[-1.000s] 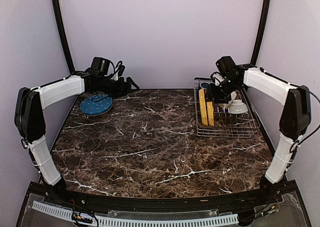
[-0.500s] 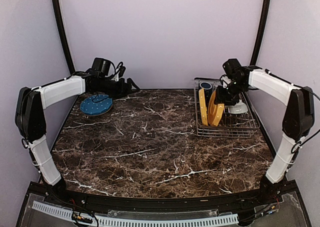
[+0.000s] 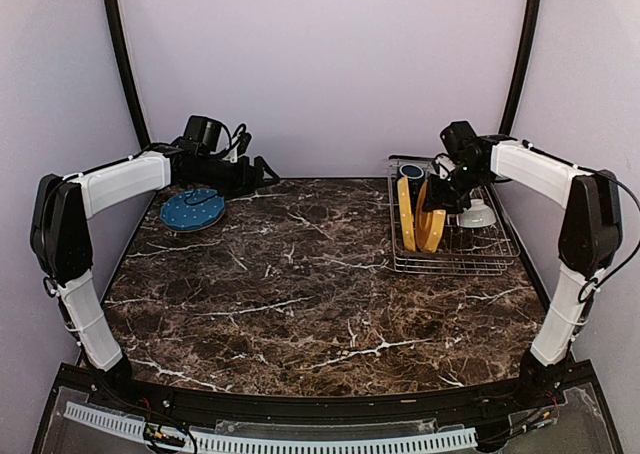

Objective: Unload the mixed dishes from the dish rack
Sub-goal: Grab the plate from the dish rack.

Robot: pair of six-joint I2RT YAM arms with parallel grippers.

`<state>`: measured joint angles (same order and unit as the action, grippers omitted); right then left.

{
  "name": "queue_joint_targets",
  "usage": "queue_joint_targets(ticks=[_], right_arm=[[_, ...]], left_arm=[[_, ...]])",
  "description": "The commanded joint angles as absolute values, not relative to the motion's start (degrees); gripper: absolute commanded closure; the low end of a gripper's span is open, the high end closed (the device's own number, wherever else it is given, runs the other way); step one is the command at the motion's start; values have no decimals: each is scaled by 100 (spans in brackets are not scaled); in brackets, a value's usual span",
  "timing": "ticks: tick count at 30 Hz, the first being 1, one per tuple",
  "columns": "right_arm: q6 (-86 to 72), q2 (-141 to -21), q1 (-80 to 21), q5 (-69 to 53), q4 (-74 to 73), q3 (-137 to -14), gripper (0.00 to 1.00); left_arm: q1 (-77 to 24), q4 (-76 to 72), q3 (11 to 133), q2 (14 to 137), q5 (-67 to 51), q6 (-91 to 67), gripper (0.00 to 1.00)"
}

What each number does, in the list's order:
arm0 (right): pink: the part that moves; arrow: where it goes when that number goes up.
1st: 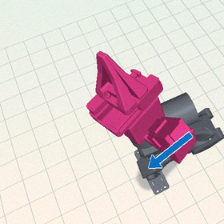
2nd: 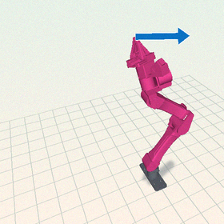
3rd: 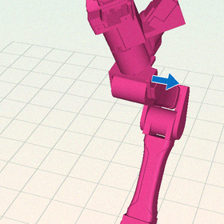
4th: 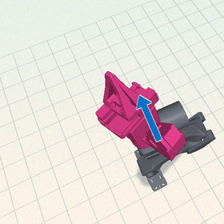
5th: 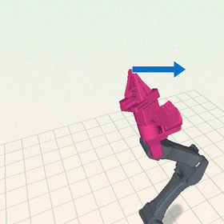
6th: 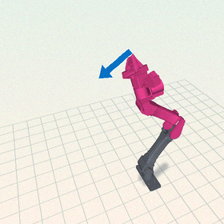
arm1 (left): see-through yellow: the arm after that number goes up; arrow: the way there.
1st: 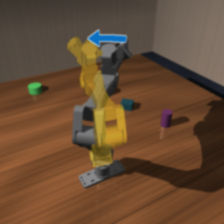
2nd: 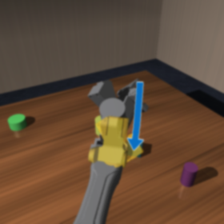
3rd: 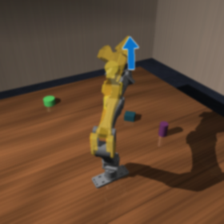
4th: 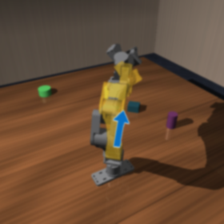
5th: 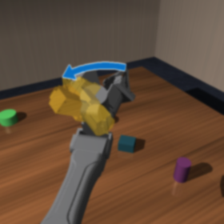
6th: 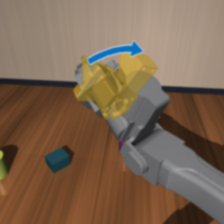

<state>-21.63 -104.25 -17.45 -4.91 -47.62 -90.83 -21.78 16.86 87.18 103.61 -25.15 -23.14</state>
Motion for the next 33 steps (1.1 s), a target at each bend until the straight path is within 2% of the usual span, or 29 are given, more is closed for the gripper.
queue_joint_targets(ticks=[1,8,25,33], right_arm=[[-2200,-10416,-1731,-551,-4663,-9220,67],[-2266,-10258,-1747,-583,-4688,-9213,80],[-2212,-9424,-1758,-399,-4496,-9094,100],[-1784,-8852,-1782,-579,-4145,-9002,100]], left_arm=[[-2214,1841,8859,10380,-2564,-2233,12],[-2210,1869,8864,10382,-2515,-2206,12],[-2215,1916,8899,10338,-2508,-2179,12],[-2215,1923,8918,10315,-2548,-2195,12]])
